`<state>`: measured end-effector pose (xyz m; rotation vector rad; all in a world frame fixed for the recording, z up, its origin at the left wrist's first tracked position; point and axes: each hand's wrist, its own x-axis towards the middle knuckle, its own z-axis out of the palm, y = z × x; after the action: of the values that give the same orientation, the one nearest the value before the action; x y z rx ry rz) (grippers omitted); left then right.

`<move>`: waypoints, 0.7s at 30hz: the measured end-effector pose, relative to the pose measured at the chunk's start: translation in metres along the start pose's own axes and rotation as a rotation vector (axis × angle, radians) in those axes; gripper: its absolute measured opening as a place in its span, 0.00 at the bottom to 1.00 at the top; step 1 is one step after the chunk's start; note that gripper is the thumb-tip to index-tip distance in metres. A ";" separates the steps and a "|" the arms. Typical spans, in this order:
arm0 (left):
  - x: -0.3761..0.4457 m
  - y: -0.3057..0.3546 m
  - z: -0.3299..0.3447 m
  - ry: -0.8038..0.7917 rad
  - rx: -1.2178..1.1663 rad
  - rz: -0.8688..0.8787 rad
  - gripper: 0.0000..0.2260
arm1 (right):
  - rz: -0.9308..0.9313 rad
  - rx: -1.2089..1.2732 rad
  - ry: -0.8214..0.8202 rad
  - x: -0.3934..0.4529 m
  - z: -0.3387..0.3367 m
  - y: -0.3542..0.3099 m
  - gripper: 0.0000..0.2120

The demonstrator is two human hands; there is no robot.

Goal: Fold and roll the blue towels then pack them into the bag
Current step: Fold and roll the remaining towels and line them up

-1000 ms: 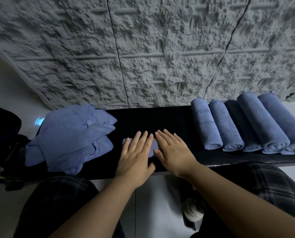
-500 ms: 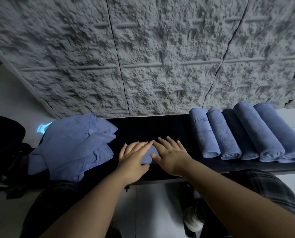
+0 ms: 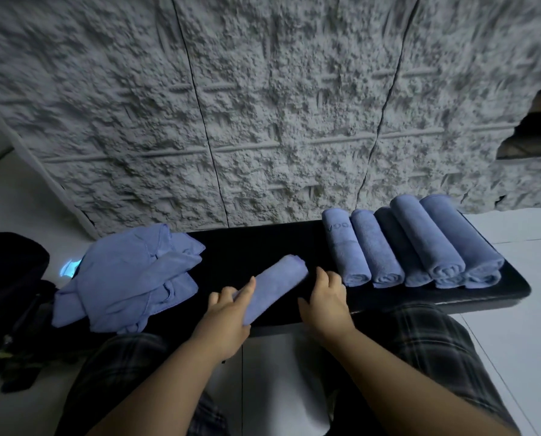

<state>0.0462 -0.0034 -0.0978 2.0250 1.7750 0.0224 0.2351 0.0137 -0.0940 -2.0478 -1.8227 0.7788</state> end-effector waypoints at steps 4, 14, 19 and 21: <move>-0.004 0.020 0.008 0.038 -0.009 -0.064 0.37 | 0.205 0.542 -0.253 -0.018 0.006 -0.010 0.15; -0.002 0.050 0.017 -0.050 -0.772 -0.123 0.46 | 0.238 1.134 -0.422 -0.021 0.001 -0.004 0.14; 0.004 0.079 0.002 0.012 -0.909 -0.030 0.45 | 0.167 1.304 -0.343 -0.017 -0.022 -0.004 0.16; 0.007 0.093 -0.005 0.052 -0.901 0.013 0.39 | 0.102 1.326 -0.293 -0.015 -0.032 -0.002 0.18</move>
<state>0.1336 -0.0017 -0.0640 1.3688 1.3900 0.7414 0.2510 0.0033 -0.0638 -1.1283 -0.7714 1.7337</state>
